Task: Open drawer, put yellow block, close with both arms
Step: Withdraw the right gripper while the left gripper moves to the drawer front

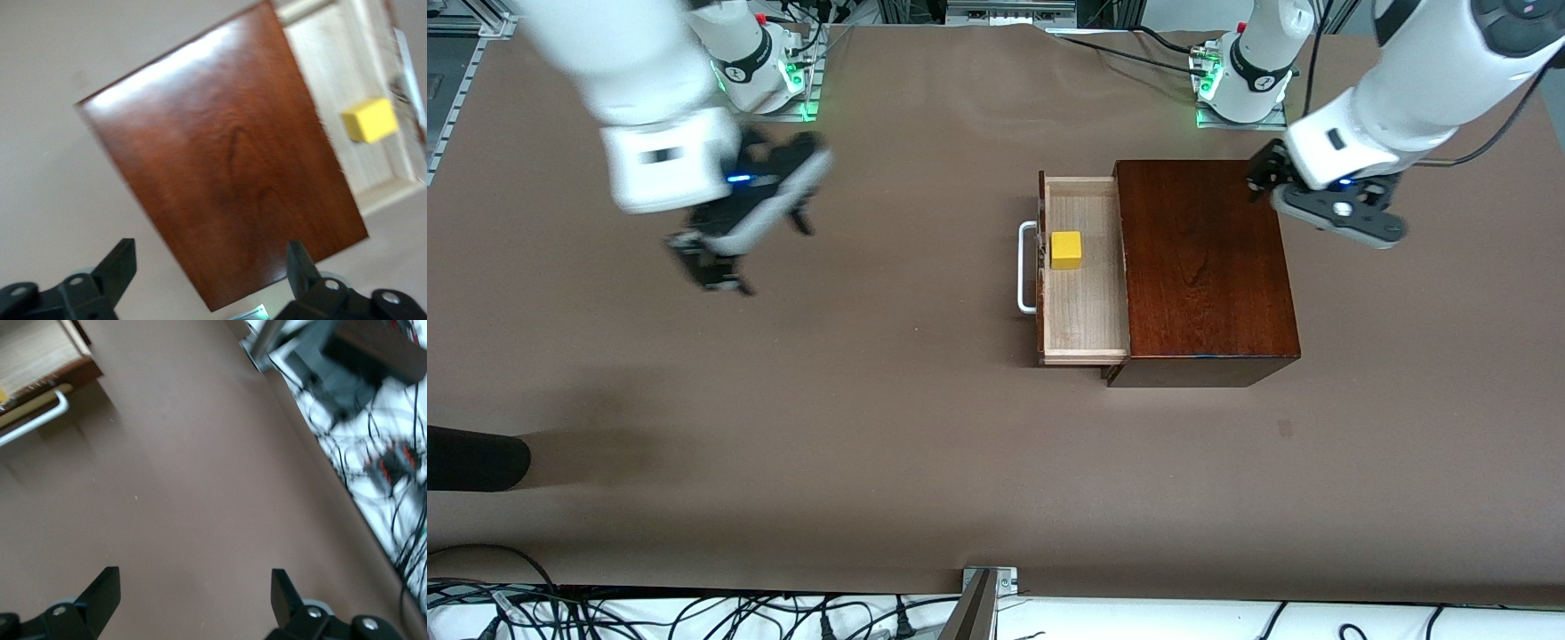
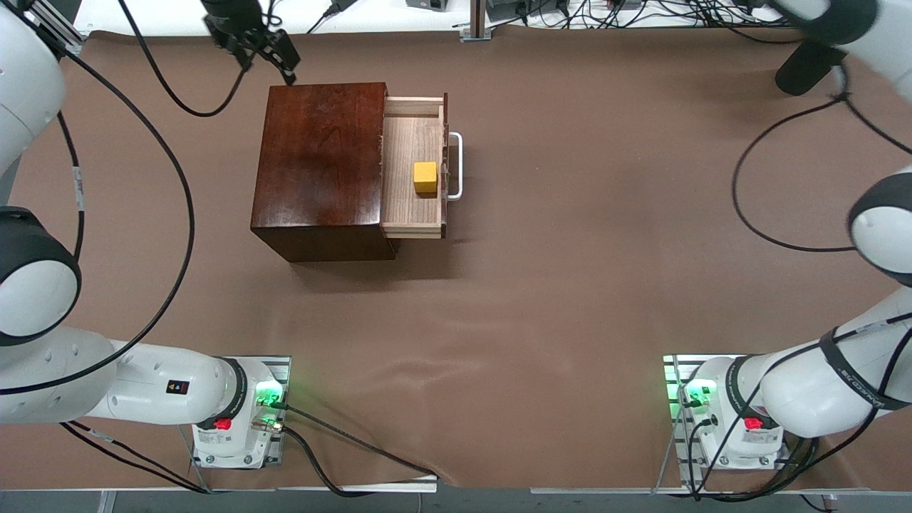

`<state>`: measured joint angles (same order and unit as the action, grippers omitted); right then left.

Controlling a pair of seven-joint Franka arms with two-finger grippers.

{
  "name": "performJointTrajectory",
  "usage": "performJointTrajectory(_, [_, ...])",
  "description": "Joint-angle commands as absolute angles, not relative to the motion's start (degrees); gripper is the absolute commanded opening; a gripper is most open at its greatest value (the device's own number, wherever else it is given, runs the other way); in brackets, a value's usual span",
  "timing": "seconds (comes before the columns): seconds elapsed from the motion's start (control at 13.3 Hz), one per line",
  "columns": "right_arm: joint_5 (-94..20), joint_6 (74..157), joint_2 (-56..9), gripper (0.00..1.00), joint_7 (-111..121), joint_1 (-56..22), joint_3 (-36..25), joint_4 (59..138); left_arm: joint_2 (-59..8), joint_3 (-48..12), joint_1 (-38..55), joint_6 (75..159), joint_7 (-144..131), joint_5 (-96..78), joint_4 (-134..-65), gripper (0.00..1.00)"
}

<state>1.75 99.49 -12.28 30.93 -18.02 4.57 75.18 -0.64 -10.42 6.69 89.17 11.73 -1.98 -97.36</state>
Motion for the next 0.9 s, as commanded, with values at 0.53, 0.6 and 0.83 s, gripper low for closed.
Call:
performJointTrajectory(0.53, [-4.0, 93.2, 1.7, 1.0, 14.7, -3.3, 2.6, 92.9, -27.8, -14.0, 25.2, 86.7, 17.3, -14.6, -72.6, 1.0])
performJointTrajectory(0.6, [-4.0, 93.0, 1.4, 1.0, 14.0, -3.3, 1.7, 92.9, -30.3, -13.8, 27.3, 87.5, 17.7, -13.9, -71.8, 1.0])
performJointTrajectory(0.83, [-3.7, 92.8, 1.1, 1.0, 9.0, -3.3, 1.1, 92.9, -34.8, -14.0, 33.2, 98.1, 22.2, -8.0, -72.2, 1.0])
